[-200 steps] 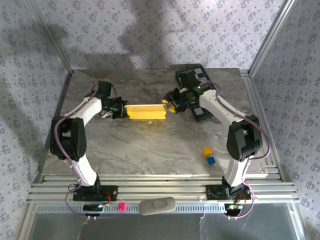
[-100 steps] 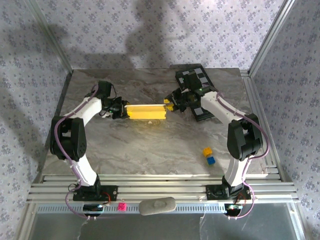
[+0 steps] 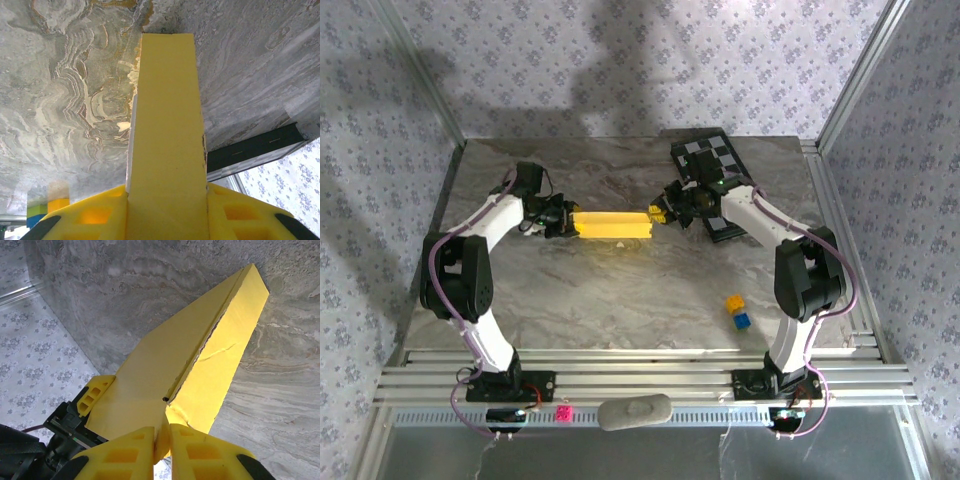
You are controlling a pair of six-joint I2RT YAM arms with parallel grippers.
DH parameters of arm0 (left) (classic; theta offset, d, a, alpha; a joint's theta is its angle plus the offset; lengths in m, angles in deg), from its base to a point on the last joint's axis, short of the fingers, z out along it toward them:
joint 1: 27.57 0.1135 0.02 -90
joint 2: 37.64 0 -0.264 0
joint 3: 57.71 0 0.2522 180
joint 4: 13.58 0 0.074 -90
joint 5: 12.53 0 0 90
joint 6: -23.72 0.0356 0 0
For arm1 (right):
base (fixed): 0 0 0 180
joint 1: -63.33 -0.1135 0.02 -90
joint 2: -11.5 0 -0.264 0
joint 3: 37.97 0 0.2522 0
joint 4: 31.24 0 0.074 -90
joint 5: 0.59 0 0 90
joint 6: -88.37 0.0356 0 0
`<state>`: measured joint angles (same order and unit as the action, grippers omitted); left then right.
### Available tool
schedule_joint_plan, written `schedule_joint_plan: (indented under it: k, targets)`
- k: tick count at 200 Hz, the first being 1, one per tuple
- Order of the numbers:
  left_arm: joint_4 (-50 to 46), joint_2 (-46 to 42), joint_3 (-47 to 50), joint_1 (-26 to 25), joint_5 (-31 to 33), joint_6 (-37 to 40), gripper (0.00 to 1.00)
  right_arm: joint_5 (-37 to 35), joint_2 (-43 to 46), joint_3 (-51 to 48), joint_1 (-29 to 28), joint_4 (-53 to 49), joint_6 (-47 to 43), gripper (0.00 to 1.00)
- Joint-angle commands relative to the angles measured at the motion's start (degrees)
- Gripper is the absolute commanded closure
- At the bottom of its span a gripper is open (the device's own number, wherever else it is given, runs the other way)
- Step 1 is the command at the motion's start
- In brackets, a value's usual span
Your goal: Fold the paper box
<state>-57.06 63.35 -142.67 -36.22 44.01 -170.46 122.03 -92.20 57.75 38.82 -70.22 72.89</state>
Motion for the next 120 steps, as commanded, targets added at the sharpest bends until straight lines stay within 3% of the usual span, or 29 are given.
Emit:
schedule_joint_plan:
  k: [1, 64, 97, 120]
  targets:
    - [-1.2, 1.2, -0.3, 0.1, 0.7, 0.6, 0.84, -1.3, -2.4, 1.0, 0.3, -4.7, -2.6, 0.87]
    - [-1.8, 1.6, -1.0, 0.8, 0.8, 2.0, 0.80, -1.8, -3.8, 3.6, 0.9, -10.7, -7.5, 0.87]
    - [-2.6, 1.9, -2.3, 0.9, 1.1, 3.7, 0.71, -1.5, -5.5, 6.2, 1.2, -14.8, -11.2, 0.87]
    - [-4.1, 1.8, -3.5, 1.4, 1.5, 5.9, 0.58, -1.7, -6.6, 7.7, 1.3, -17.2, -13.4, 0.87]
